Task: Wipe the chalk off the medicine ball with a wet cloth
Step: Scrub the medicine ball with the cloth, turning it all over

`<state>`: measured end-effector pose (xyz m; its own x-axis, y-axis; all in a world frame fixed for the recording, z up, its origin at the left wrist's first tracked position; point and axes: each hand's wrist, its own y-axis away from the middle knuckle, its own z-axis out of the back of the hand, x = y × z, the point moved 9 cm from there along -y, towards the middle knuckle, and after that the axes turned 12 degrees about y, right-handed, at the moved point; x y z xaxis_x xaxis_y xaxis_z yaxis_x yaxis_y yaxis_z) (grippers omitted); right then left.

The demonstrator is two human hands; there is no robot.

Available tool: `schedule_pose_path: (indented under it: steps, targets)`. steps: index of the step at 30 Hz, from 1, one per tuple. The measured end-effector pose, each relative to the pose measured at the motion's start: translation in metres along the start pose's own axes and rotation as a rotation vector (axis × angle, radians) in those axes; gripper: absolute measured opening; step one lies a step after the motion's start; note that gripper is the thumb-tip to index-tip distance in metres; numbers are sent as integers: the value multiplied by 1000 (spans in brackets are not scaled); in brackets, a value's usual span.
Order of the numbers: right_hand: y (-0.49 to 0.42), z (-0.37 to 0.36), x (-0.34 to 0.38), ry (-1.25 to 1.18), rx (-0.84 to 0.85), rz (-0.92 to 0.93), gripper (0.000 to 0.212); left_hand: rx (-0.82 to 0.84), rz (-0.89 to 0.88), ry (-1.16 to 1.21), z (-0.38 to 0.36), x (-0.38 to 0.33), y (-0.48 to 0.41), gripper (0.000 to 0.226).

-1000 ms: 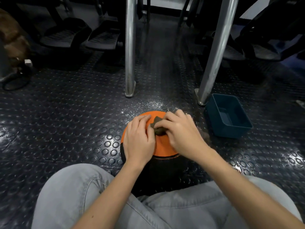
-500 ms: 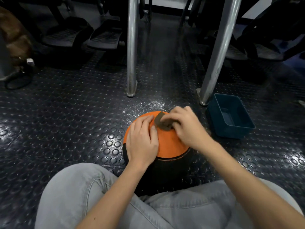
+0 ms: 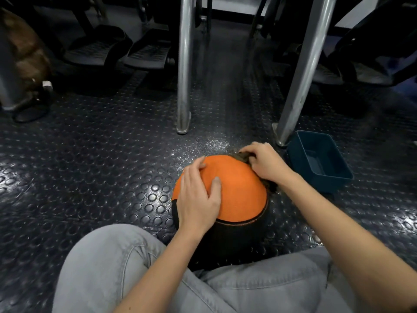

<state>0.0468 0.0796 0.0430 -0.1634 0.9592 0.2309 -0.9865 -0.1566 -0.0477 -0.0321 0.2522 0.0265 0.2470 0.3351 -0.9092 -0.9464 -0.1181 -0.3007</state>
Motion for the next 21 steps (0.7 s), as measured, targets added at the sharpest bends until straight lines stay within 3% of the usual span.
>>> schedule_pose_path:
  steps: [3,6,10,13,15,21]
  targets:
    - [-1,-9,-21,-96,28,-94,40,241,130,184,-5,14,-10,67]
    - [-1,-10,-21,-167,48,-94,39,413,194,98,-9,24,-5,99]
    - [-4,8,7,-88,27,-58,41,370,224,93,-8,28,-7,120]
    - [20,23,77,184,-44,194,40,354,215,93,-7,30,-6,124]
    - [29,20,108,260,8,320,38,350,200,104,-6,29,-5,123]
    - [-32,-1,31,138,229,46,48,399,210,121,-11,23,-1,122]
